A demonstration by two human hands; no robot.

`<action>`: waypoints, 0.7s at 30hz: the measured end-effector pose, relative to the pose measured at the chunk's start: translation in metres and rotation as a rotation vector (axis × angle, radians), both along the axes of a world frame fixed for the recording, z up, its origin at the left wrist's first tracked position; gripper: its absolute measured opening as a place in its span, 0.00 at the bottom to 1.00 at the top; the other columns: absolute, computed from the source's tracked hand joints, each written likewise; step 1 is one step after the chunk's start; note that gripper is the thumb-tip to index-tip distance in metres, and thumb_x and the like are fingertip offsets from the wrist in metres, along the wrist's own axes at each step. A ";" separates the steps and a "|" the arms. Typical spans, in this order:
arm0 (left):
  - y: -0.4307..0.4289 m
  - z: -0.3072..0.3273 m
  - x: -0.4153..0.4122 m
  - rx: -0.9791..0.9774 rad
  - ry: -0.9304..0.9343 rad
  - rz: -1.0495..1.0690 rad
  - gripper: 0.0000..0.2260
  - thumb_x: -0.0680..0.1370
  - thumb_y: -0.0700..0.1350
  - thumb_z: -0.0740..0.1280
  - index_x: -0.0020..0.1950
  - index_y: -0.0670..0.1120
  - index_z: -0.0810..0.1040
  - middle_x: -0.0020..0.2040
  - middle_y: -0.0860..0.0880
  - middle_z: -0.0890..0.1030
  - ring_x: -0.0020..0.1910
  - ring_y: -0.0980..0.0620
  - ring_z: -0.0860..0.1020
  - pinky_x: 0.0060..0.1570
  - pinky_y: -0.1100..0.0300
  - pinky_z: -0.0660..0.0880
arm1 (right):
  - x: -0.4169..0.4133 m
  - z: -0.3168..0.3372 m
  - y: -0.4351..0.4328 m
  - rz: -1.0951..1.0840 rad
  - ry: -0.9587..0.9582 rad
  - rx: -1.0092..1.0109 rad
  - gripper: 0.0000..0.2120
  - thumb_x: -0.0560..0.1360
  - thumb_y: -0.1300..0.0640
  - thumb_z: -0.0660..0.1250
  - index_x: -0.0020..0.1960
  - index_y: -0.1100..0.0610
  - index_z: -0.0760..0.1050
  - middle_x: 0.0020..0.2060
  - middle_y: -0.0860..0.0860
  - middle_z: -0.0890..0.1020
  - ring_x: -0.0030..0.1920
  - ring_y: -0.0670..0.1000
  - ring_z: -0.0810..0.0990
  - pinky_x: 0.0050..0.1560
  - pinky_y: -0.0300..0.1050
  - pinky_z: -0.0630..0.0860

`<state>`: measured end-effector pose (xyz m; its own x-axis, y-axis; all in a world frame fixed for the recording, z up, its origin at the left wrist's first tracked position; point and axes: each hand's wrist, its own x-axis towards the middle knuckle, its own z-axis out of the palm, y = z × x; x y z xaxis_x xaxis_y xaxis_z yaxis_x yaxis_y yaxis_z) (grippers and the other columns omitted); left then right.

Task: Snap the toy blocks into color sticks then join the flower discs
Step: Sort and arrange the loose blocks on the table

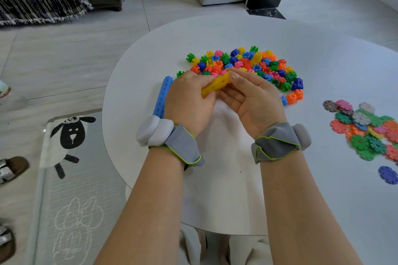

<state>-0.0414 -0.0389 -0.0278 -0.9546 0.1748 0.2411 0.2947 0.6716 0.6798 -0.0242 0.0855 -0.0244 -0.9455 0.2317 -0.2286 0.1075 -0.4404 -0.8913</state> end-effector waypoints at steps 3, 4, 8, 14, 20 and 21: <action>-0.002 -0.001 -0.001 -0.015 -0.002 -0.020 0.07 0.75 0.43 0.66 0.50 0.47 0.83 0.44 0.44 0.77 0.46 0.47 0.74 0.44 0.58 0.66 | -0.001 -0.001 -0.002 0.001 -0.011 0.009 0.06 0.78 0.65 0.63 0.49 0.61 0.78 0.39 0.55 0.84 0.42 0.51 0.84 0.47 0.45 0.82; -0.002 -0.001 -0.001 -0.020 -0.004 -0.024 0.07 0.76 0.44 0.66 0.50 0.47 0.83 0.44 0.44 0.77 0.46 0.48 0.73 0.44 0.58 0.66 | -0.001 -0.002 -0.002 0.002 -0.012 0.010 0.06 0.78 0.66 0.63 0.49 0.61 0.78 0.40 0.55 0.84 0.42 0.51 0.84 0.47 0.45 0.82; -0.005 -0.002 -0.002 -0.005 -0.007 -0.017 0.08 0.76 0.44 0.66 0.51 0.48 0.83 0.45 0.44 0.78 0.47 0.48 0.74 0.45 0.58 0.67 | -0.003 -0.004 -0.005 0.008 -0.011 0.010 0.06 0.78 0.66 0.62 0.50 0.61 0.78 0.41 0.56 0.84 0.42 0.52 0.84 0.48 0.46 0.82; -0.010 -0.004 -0.002 -0.019 -0.013 -0.001 0.08 0.76 0.45 0.65 0.51 0.48 0.83 0.46 0.46 0.78 0.48 0.48 0.73 0.45 0.57 0.67 | -0.005 -0.006 -0.008 0.026 -0.011 0.041 0.07 0.78 0.66 0.62 0.52 0.62 0.78 0.43 0.58 0.83 0.43 0.52 0.84 0.48 0.46 0.82; -0.011 -0.003 -0.003 -0.002 0.000 0.000 0.07 0.75 0.43 0.67 0.50 0.46 0.83 0.45 0.44 0.78 0.47 0.48 0.74 0.45 0.57 0.67 | -0.007 -0.006 -0.013 0.008 0.001 0.040 0.06 0.77 0.66 0.63 0.48 0.60 0.79 0.39 0.54 0.85 0.42 0.51 0.84 0.47 0.46 0.82; -0.011 -0.002 -0.003 0.000 0.003 0.001 0.07 0.75 0.43 0.67 0.50 0.45 0.83 0.45 0.44 0.78 0.47 0.47 0.74 0.44 0.57 0.67 | -0.007 -0.006 -0.014 0.003 0.005 0.031 0.06 0.77 0.66 0.63 0.48 0.60 0.79 0.38 0.54 0.85 0.42 0.51 0.84 0.47 0.45 0.82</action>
